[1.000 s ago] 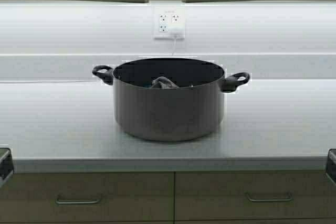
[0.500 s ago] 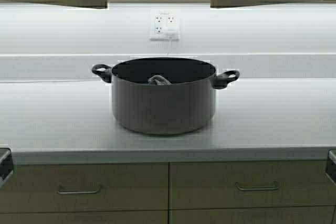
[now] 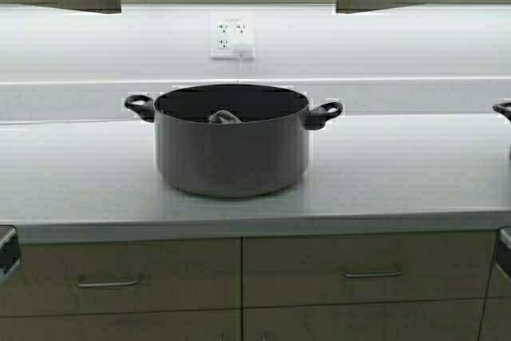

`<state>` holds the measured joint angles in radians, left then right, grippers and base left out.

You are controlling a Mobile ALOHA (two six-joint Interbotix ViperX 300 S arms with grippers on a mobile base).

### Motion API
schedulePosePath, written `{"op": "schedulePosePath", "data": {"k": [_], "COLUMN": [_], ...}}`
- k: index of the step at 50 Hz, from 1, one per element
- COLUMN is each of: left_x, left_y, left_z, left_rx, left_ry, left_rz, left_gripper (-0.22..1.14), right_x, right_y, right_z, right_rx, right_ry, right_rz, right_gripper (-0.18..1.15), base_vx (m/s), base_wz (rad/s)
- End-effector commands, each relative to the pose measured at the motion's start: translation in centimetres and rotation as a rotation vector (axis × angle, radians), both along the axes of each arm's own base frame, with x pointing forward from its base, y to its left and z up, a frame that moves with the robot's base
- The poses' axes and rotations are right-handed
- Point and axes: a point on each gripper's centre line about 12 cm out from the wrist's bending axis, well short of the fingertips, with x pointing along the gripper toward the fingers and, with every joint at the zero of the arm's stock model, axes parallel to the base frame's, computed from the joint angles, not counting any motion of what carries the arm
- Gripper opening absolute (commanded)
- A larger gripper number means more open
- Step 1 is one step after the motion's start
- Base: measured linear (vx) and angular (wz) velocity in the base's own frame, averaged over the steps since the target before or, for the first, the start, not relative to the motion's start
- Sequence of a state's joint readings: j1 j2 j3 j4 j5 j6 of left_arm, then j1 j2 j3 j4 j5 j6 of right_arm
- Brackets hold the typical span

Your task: Open the cabinet, put the pot inside, then close it

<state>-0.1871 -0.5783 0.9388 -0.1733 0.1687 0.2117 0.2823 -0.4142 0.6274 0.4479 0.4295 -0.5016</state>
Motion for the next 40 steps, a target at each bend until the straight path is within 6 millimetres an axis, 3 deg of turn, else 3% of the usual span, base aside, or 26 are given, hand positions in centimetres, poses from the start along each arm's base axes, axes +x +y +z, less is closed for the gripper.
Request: {"op": "schedulePosePath", "data": {"k": [1,10,16,19,23,27,30,35,40], "left_x": [-1.5,-4.0,-4.9,-5.2,-5.4,-5.6,-5.8,-5.9,-5.4], "left_y": [0.3,0.1,-1.8,-3.1,-4.8,-6.4,-7.5,-9.3,-10.9], "left_z": [0.5,1.4,2.3,2.6,2.9,3.3,3.6,3.9,3.7], "left_rx": [0.008,-0.001,-0.009,-0.017,-0.036,-0.051,-0.072,-0.102,-0.133], "left_ry": [-0.012,-0.013,-0.045,-0.047,-0.042,-0.060,-0.097,-0.150,-0.183], "left_rz": [-0.009,-0.045,-0.135,-0.190,-0.253,-0.312,-0.348,-0.401,-0.420], "left_gripper": [1.00,0.98,0.85,0.70,0.39,0.05,-0.09,0.00,0.04], "right_x": [-1.1,-3.5,-5.5,-6.2,-7.0,-7.0,-6.6,-5.4,-4.0], "right_y": [-0.8,-0.9,1.2,2.9,5.4,7.2,8.1,9.0,10.0], "right_z": [1.5,3.0,3.6,3.7,3.7,3.8,3.5,3.0,2.3], "right_rx": [-0.017,-0.006,-0.003,0.002,0.013,0.032,0.048,0.073,0.079], "right_ry": [-0.007,-0.005,0.007,0.004,-0.013,-0.045,-0.065,-0.116,-0.147], "right_rz": [0.009,0.044,0.145,0.210,0.290,0.322,0.317,0.284,0.261], "right_gripper": [1.03,1.02,0.97,0.90,0.73,0.47,0.24,-0.04,0.04], "base_vx": [-0.01,-0.01,0.00,0.00,0.00,0.00,0.00,0.00,0.00], "base_wz": [0.01,-0.01,0.00,0.00,0.00,0.00,0.00,0.00,0.00]}}
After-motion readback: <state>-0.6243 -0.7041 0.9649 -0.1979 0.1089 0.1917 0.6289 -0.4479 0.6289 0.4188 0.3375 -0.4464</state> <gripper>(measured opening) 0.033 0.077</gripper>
